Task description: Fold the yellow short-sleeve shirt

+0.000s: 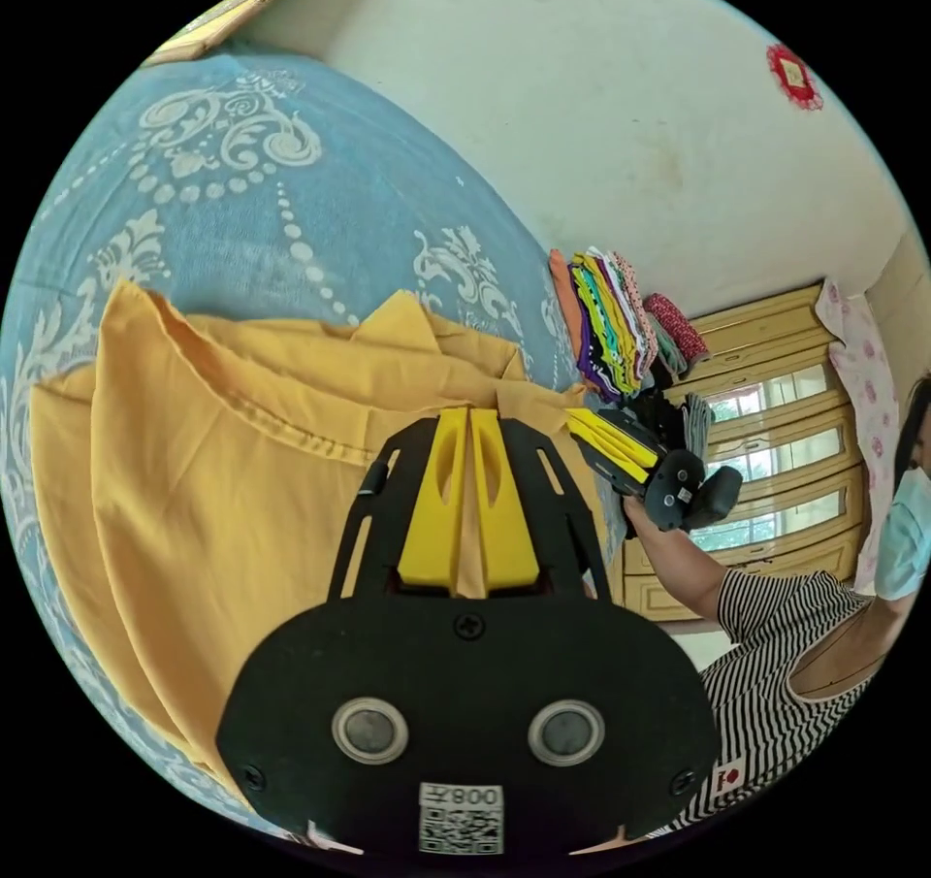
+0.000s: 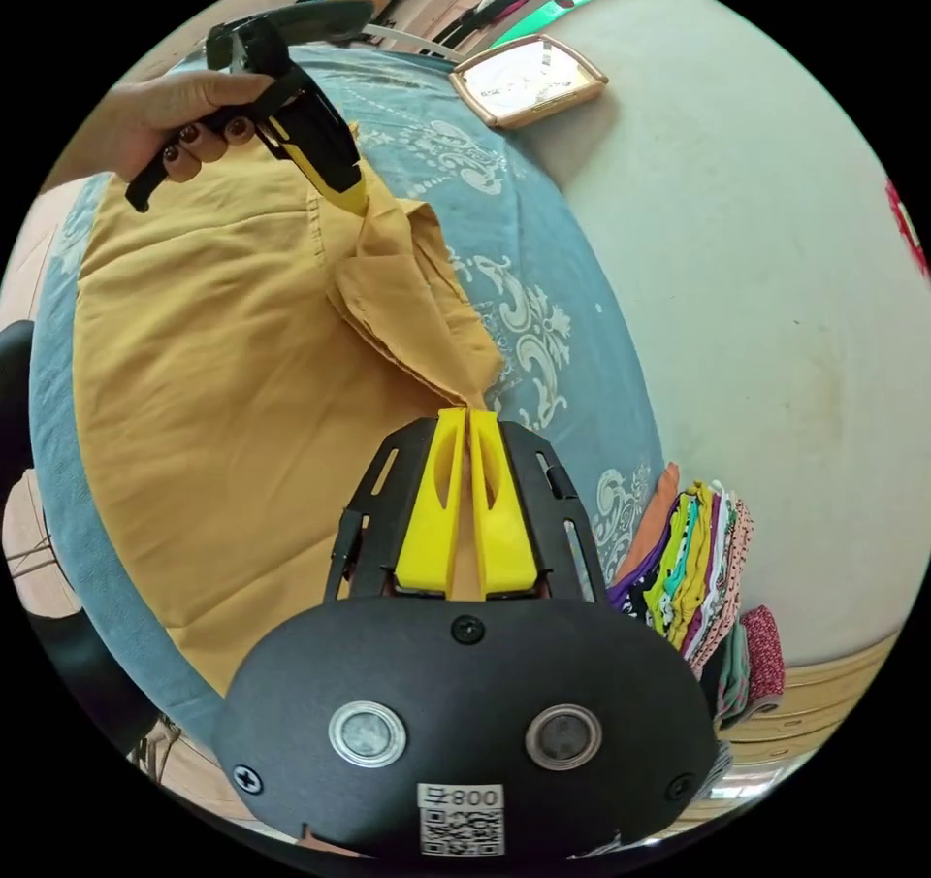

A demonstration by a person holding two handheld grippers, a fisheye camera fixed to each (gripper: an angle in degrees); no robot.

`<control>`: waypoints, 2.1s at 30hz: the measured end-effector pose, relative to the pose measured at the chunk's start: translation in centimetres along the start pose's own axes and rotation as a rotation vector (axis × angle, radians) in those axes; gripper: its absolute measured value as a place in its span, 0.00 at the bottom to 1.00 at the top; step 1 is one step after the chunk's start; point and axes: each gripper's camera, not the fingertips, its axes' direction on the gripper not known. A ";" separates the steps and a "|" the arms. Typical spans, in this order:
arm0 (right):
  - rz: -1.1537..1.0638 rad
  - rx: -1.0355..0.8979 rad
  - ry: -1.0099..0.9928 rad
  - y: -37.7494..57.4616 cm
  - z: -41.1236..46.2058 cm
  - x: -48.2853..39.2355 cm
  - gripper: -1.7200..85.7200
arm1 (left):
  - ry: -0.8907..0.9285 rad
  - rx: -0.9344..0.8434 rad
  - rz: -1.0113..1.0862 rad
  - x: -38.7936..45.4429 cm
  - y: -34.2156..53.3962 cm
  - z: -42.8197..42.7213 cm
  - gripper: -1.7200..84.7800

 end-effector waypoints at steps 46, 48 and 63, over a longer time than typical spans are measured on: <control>0.380 -0.026 -0.547 3.1 18.6 15.5 0.02 | -0.480 -0.019 0.172 -0.7 -4.1 -4.8 0.03; 0.415 -0.003 -0.575 5.5 18.6 16.3 0.02 | -0.476 -0.017 0.153 -1.6 -3.5 -6.4 0.03; 0.864 -0.095 -0.781 40.7 13.6 13.8 0.10 | -0.346 -0.061 -0.124 -9.4 17.1 -23.1 0.12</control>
